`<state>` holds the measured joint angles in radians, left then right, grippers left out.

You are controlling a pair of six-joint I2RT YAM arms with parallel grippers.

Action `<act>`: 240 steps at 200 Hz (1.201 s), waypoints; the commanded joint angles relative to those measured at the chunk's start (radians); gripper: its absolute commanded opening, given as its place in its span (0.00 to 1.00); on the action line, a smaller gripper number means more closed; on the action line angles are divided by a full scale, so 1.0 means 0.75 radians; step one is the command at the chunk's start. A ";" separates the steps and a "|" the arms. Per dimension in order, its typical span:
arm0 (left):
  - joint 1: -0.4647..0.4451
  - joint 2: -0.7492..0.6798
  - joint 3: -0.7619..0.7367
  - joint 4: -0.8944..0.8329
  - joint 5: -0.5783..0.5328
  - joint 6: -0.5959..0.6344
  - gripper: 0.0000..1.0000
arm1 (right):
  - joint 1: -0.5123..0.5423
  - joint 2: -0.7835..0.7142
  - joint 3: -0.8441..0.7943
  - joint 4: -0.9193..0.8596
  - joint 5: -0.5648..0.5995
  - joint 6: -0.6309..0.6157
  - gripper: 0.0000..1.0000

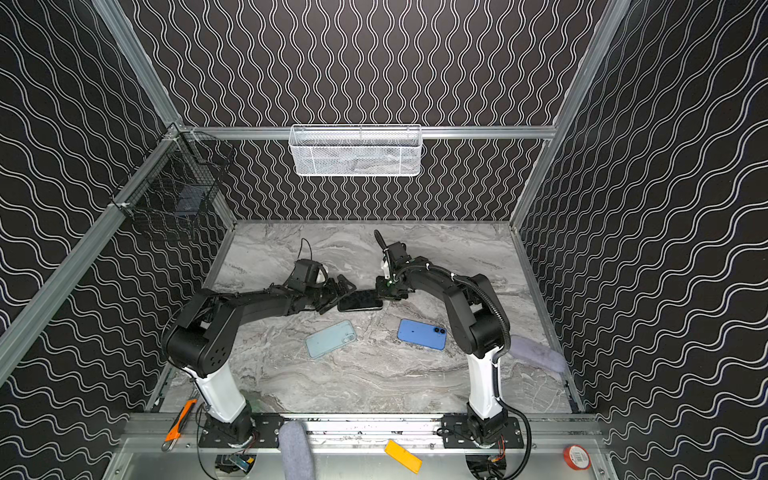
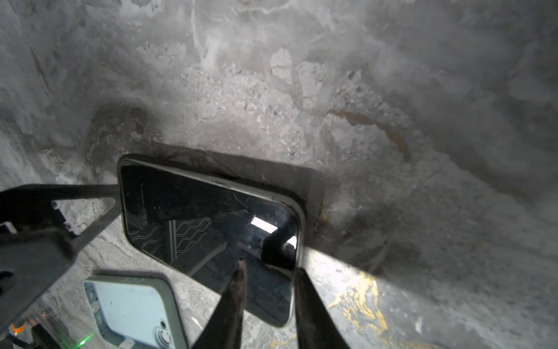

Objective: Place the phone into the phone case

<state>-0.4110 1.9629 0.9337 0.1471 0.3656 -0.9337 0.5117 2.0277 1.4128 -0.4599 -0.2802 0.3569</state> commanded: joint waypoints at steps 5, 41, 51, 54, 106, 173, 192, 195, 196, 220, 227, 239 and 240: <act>0.002 -0.001 0.005 -0.006 -0.003 0.023 0.98 | 0.011 0.010 0.001 -0.012 -0.041 0.000 0.27; 0.002 0.003 0.007 0.000 -0.001 0.020 0.98 | 0.025 0.038 0.017 -0.023 -0.048 -0.004 0.23; 0.001 0.003 0.007 -0.002 0.000 0.020 0.98 | 0.031 0.047 0.020 -0.025 -0.045 -0.004 0.22; 0.002 0.003 0.007 0.000 -0.001 0.019 0.98 | 0.035 0.050 0.019 -0.025 -0.042 -0.004 0.22; 0.000 0.007 0.005 0.000 0.002 0.020 0.98 | 0.064 0.096 0.053 -0.080 0.051 -0.024 0.17; 0.001 0.009 0.012 0.001 0.004 0.018 0.98 | 0.117 0.149 0.126 -0.175 0.208 -0.063 0.15; 0.001 0.009 0.009 0.000 0.004 0.018 0.98 | 0.127 0.166 0.119 -0.166 0.208 -0.059 0.13; 0.001 0.009 0.009 0.000 0.005 0.018 0.98 | 0.130 0.167 0.117 -0.165 0.208 -0.059 0.13; 0.001 0.009 0.010 0.000 0.005 0.018 0.98 | 0.130 0.169 0.118 -0.165 0.208 -0.059 0.13; 0.002 0.007 0.009 0.000 0.003 0.018 0.98 | 0.145 0.198 0.115 -0.157 0.208 -0.055 0.12; 0.000 0.006 0.010 -0.003 0.002 0.018 0.98 | 0.146 0.205 0.114 -0.154 0.206 -0.052 0.11; 0.001 0.005 0.013 -0.005 0.002 0.018 0.98 | 0.152 0.218 0.108 -0.141 0.197 -0.045 0.11; 0.002 0.005 0.014 -0.006 0.003 0.018 0.98 | 0.152 0.219 0.107 -0.140 0.196 -0.045 0.11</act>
<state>-0.4084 1.9629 0.9367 0.1432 0.3321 -0.9161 0.6018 2.1204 1.5204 -0.5533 -0.0677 0.3286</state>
